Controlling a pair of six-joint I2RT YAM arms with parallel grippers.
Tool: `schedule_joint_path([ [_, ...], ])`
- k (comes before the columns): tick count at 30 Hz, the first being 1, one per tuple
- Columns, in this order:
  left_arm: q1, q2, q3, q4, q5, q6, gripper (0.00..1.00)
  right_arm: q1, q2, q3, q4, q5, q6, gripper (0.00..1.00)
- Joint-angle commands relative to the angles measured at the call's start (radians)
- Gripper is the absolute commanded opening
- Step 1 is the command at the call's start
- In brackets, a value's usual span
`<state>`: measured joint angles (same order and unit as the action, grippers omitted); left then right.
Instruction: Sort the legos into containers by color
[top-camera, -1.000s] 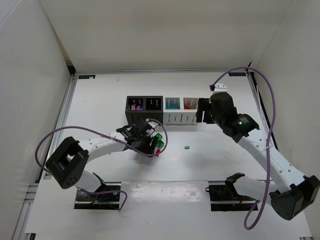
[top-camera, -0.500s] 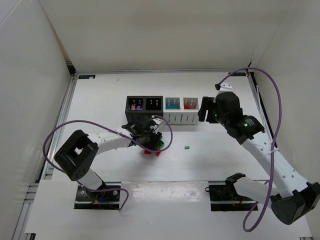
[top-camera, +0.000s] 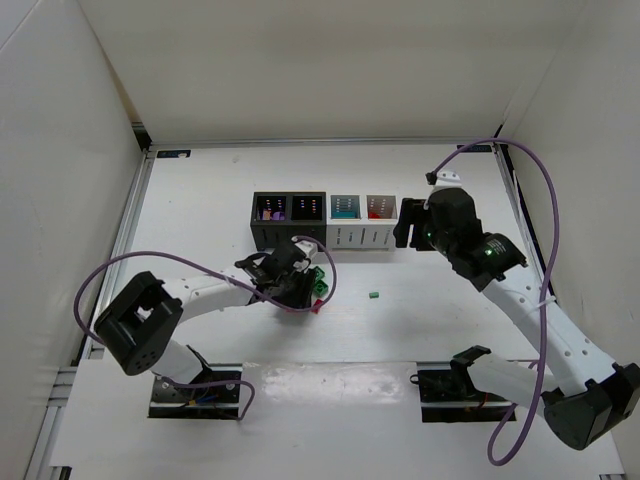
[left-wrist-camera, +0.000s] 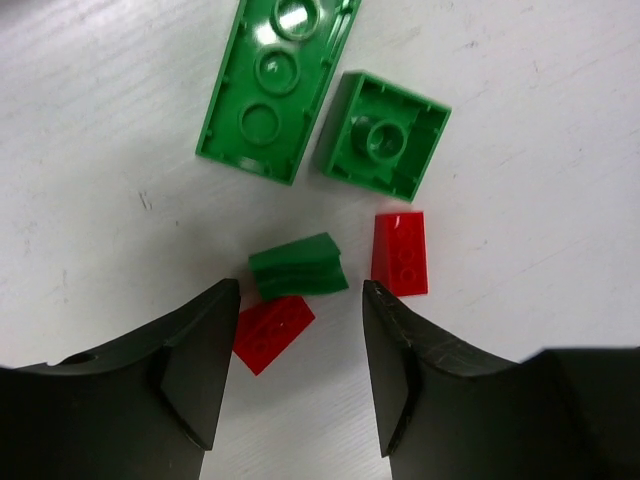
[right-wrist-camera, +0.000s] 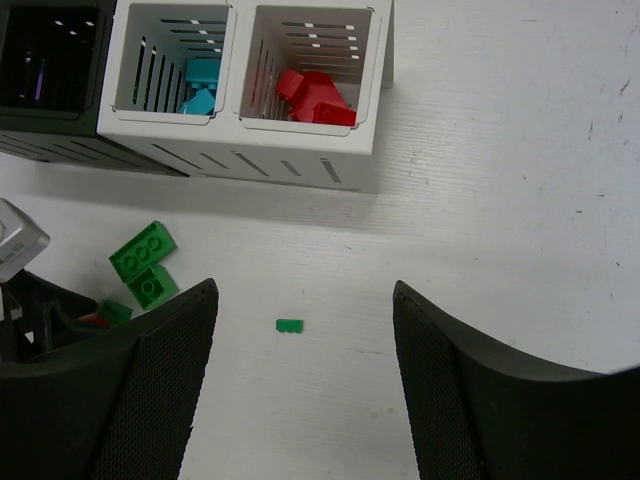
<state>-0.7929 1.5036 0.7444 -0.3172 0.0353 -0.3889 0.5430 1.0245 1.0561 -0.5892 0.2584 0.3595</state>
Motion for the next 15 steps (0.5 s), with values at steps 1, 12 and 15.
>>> schedule_joint_path([
  [1,-0.017,-0.037,-0.077,-0.077,-0.029,-0.053,0.63,0.005,-0.018,-0.004,0.017,-0.002,0.004,0.73],
  [12,-0.085,-0.004,-0.053,-0.157,-0.149,-0.119,0.57,0.012,-0.021,-0.018,0.017,-0.001,0.032,0.73],
  [15,-0.091,0.035,-0.016,-0.200,-0.193,-0.143,0.50,0.009,-0.026,-0.022,0.019,0.001,0.036,0.73],
])
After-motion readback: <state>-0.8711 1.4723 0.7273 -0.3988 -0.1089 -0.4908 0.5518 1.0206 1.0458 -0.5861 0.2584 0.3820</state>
